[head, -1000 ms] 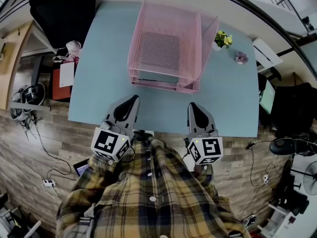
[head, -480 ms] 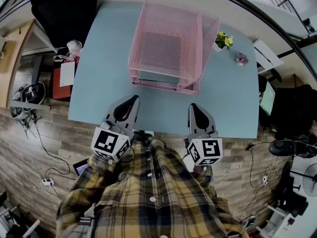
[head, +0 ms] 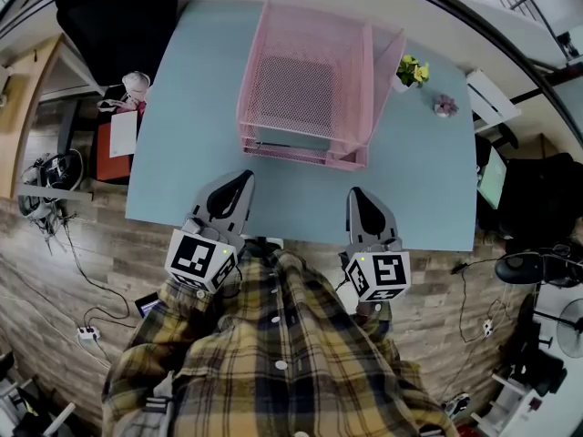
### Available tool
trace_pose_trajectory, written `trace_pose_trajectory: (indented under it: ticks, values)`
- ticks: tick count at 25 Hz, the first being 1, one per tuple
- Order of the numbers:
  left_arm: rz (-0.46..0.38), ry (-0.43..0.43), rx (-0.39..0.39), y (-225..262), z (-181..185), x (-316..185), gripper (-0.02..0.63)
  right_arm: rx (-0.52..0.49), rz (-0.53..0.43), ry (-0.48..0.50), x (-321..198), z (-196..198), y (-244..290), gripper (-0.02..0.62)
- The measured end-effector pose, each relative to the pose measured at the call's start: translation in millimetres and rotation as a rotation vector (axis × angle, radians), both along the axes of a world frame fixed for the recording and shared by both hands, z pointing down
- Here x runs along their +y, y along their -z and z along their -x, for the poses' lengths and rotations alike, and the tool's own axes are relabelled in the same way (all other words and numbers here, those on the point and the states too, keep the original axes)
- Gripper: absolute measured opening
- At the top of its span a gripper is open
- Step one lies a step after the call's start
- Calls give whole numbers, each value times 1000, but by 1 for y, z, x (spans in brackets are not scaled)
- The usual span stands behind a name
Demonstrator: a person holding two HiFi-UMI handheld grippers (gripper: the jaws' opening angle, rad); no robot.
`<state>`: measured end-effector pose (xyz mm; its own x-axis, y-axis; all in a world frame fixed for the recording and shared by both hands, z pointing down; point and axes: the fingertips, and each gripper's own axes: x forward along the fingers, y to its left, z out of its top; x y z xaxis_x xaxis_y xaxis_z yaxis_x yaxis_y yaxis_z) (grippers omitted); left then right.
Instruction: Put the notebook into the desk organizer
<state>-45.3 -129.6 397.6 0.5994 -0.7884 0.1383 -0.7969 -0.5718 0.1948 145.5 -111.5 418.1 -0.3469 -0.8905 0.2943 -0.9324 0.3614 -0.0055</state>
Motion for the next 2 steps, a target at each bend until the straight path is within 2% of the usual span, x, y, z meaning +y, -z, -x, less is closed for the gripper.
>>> trace_pose_trajectory:
  ticks: [2]
  values:
    - [-2,-8,-6,0,0,-1,-9,-1,-2,3,-1,1,0,3]
